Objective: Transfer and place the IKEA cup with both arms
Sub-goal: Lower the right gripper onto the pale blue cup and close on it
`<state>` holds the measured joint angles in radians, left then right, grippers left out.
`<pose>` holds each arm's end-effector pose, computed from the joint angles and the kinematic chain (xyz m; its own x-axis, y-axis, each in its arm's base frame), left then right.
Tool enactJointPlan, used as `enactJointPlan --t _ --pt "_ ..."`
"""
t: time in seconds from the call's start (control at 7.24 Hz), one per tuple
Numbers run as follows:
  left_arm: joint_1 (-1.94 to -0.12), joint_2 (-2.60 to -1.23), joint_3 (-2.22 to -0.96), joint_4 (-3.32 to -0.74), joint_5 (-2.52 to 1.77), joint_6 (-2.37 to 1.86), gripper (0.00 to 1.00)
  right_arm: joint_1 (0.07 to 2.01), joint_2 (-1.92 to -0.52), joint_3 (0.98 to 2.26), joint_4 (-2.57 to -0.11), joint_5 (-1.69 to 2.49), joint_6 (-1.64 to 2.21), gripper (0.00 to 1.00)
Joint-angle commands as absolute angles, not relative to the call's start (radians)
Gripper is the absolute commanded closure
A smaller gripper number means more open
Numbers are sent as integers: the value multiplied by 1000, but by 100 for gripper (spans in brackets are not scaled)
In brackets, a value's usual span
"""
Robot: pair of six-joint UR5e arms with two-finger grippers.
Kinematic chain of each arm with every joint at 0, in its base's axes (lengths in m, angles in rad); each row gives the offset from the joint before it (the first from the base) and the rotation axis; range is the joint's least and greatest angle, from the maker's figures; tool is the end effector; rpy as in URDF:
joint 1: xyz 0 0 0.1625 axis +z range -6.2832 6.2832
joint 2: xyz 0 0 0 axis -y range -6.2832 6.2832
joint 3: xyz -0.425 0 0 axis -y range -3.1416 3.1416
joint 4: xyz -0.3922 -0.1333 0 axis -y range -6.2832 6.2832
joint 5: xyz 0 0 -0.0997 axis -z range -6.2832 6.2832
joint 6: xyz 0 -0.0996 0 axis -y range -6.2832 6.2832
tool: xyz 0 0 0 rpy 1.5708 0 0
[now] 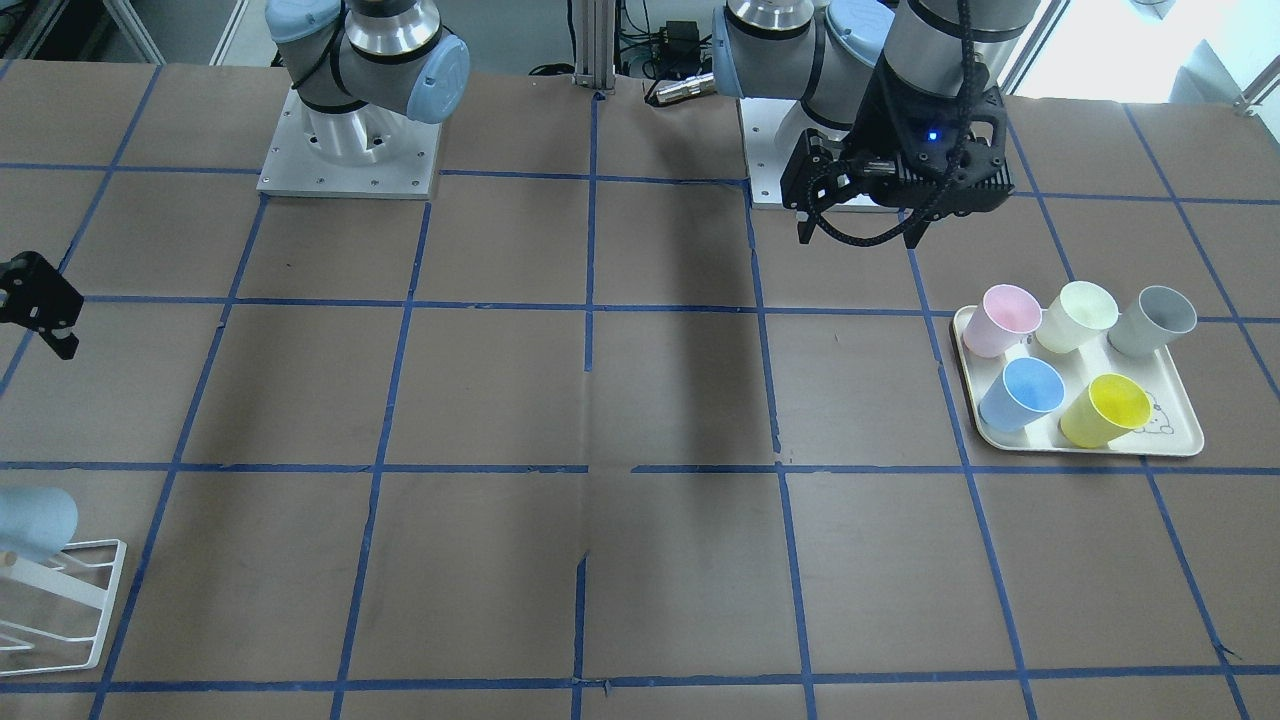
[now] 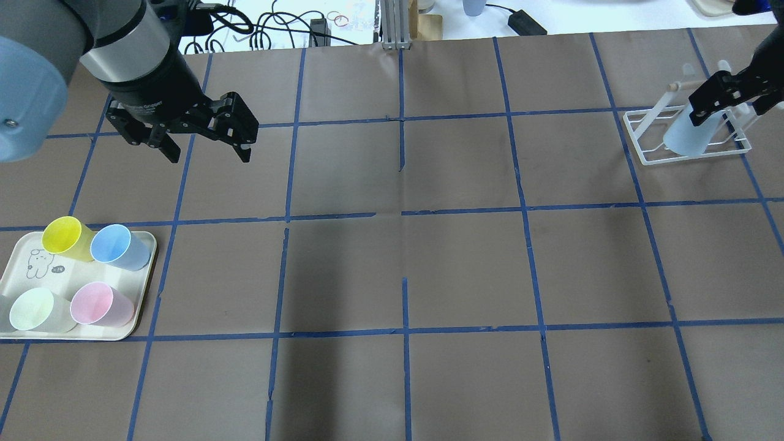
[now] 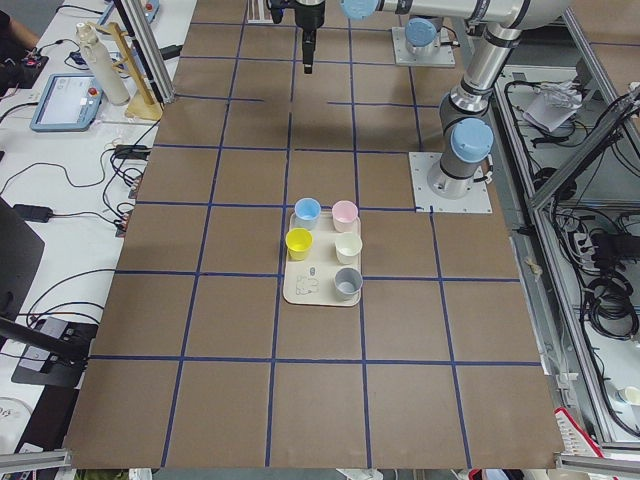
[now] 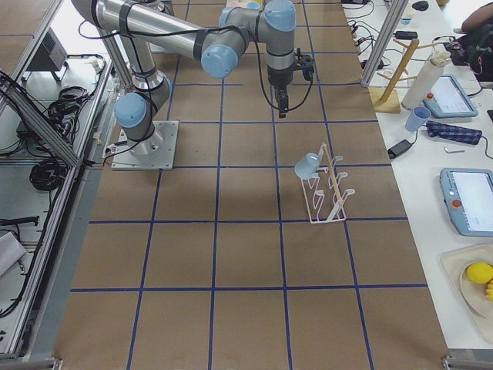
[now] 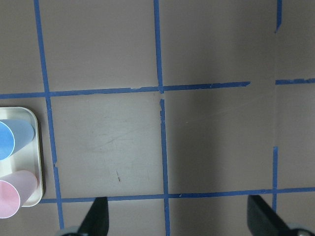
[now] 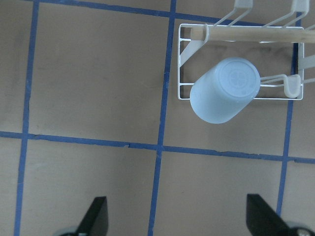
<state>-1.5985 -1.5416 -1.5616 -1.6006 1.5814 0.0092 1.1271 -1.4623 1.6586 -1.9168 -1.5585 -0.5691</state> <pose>-0.1455 -0.4762 0.5036 -0.9993 0.0368 -0.0107 0.0369 0.9993 -0.0085 -0.1121 -0.5492 0.4249 -0.9902 -0.1211 0.0701 -0.1295 0.9827 -0.1322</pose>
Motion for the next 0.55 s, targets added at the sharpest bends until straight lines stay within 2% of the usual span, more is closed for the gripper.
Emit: enactJointPlan --t 0.0,0.41 --pt "-1598 -1543 -1562 -1601 1580 8 0 1069 -1355 1655 -2050 -1548 -650 0" --pt "-1595 -1537 -1575 -1598 1580 11 0 1069 -1254 1649 -2183 -1546 -666 0"
